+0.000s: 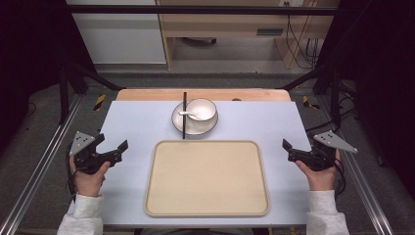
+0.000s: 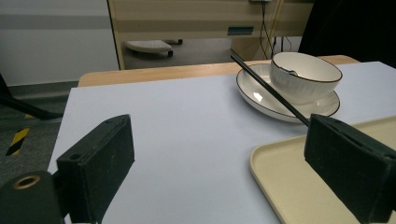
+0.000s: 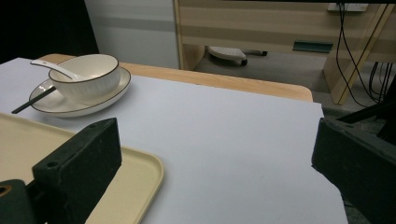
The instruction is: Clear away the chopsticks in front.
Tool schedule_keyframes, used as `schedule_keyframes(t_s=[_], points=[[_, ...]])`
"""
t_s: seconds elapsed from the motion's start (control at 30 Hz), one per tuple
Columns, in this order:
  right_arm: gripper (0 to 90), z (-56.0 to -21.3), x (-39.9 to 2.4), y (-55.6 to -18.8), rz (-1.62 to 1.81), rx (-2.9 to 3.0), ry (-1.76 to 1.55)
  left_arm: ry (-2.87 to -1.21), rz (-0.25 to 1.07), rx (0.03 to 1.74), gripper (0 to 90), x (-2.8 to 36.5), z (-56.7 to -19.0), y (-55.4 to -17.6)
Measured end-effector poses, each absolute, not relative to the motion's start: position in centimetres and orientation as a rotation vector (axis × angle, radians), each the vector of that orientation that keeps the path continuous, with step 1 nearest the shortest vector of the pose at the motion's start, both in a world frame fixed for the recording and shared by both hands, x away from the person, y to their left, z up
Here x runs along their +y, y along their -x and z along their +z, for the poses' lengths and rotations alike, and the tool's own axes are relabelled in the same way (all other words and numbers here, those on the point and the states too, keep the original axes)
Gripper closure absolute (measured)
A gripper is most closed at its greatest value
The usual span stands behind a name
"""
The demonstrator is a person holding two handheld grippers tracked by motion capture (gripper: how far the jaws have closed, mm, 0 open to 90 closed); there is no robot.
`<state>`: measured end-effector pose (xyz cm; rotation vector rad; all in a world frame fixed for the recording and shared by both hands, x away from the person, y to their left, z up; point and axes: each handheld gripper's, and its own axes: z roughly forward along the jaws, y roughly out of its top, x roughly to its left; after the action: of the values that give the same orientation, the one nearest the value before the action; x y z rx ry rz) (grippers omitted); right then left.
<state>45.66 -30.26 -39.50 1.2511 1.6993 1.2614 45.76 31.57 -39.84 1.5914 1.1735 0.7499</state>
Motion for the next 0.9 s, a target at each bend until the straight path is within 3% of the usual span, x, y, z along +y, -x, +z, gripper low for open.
schedule_keyframes(t_s=[0.6, 0.9], points=[[1.9, -39.6, -29.4, -46.0, 1.253, 1.717, -1.254, -1.612, 0.776, 1.149, 10.1, 30.3, -38.6, -47.4], [1.9, -40.1, -28.6, -46.5, 1.222, 1.758, -1.241, -1.654, 0.761, 1.161, 10.8, 29.1, -38.8, -50.6]])
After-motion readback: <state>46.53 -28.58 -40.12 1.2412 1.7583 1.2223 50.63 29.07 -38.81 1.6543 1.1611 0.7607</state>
